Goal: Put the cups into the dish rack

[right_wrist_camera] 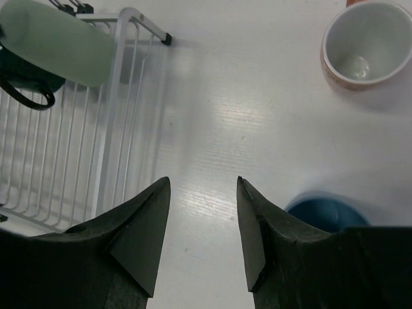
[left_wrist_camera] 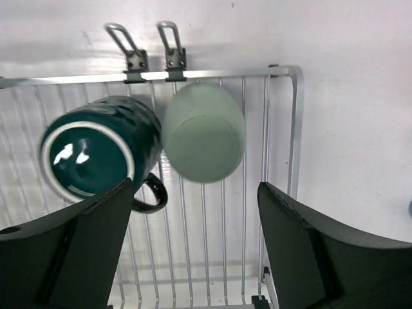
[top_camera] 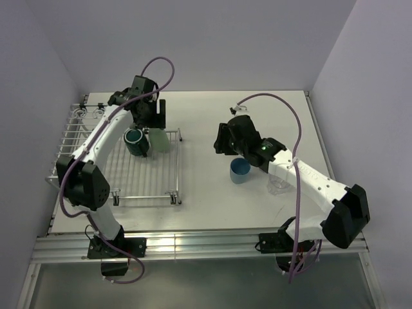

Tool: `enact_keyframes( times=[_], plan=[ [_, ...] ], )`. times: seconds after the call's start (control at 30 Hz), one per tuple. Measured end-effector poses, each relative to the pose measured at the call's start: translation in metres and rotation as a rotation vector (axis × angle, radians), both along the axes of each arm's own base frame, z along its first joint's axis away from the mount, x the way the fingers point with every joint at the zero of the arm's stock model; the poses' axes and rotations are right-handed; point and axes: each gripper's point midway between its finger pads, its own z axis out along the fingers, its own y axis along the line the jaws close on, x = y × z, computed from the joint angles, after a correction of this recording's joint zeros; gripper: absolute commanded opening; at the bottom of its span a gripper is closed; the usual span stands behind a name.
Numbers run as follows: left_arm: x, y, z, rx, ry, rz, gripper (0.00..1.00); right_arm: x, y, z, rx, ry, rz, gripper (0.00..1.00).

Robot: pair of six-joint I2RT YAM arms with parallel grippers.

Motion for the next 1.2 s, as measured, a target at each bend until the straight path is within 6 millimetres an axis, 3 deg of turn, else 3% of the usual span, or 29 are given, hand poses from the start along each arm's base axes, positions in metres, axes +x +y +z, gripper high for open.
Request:
enact_keyframes(
  times=[0.13,0.3,0.47,0.63,0.87,0.97,1.03,1.07,1.2],
  plan=[
    [-0.001,0.006,0.037,-0.013,-0.101,0.023,0.85,-0.016,-0.013,-0.007,-0.052,-0.008,-0.028,0.53],
    [-0.007,0.012,0.084,-0.046,-0.227,0.045,0.85,-0.029,-0.038,-0.031,-0.138,0.019,-0.090,0.53],
    [-0.017,0.015,0.112,-0.079,-0.301,0.054,0.85,-0.040,-0.053,-0.056,-0.203,0.067,-0.116,0.52],
    [-0.021,0.016,0.122,-0.090,-0.327,0.056,0.85,-0.041,-0.053,-0.066,-0.229,0.090,-0.115,0.52],
    [-0.022,0.016,0.118,-0.095,-0.319,0.055,0.85,-0.039,-0.047,-0.093,-0.278,0.146,-0.100,0.52],
    [-0.024,0.015,0.113,-0.095,-0.308,0.052,0.85,-0.039,-0.046,-0.104,-0.295,0.173,-0.093,0.46],
    [-0.025,0.014,0.110,-0.099,-0.303,0.048,0.85,-0.040,-0.045,-0.108,-0.303,0.183,-0.085,0.23],
    [-0.026,0.014,0.109,-0.101,-0.303,0.047,0.85,-0.040,-0.045,-0.109,-0.303,0.187,-0.086,0.02],
    [-0.029,0.008,0.105,-0.134,-0.303,0.024,0.86,-0.039,-0.044,-0.106,-0.304,0.183,-0.078,0.00]
  ],
)
